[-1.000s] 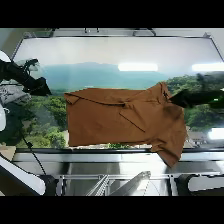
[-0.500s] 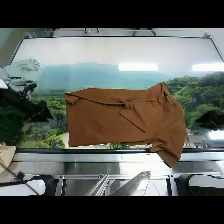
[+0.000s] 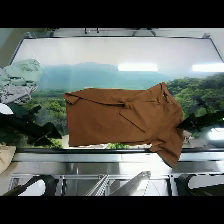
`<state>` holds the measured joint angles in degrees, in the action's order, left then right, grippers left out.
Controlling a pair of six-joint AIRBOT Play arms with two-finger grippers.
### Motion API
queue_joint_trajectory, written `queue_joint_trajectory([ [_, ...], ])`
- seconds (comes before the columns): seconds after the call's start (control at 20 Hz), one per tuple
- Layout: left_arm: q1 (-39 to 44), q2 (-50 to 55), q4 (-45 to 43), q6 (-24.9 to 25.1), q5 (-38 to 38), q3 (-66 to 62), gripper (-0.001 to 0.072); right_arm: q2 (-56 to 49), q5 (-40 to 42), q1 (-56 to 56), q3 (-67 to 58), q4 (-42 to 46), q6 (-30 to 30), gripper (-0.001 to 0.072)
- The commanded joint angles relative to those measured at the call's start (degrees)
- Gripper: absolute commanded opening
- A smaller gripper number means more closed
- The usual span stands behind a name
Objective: Fold the shirts.
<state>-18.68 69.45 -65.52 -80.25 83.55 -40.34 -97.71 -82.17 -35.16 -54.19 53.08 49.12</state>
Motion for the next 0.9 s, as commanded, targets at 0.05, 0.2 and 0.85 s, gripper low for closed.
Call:
queue_joint_trajectory([
  [0.05, 0.0, -1.9, 2.6, -0.1, -1.7, 4.9, 0.0710, -1.6, 0.9, 5.0, -0.5, -2.0, -2.0, 0.0021],
  [0.2, 0.0, -1.9, 2.2, -0.1, -3.8, 6.9, 0.0709, -1.6, 0.7, 5.0, -1.7, -2.0, -1.8, 0.0021],
  [0.85, 10.9, 20.1, 23.1, 18.4, -6.0, 5.0, 0.0147, -1.5, -0.9, 5.0, -2.1, -4.4, -1.8, 0.0021],
])
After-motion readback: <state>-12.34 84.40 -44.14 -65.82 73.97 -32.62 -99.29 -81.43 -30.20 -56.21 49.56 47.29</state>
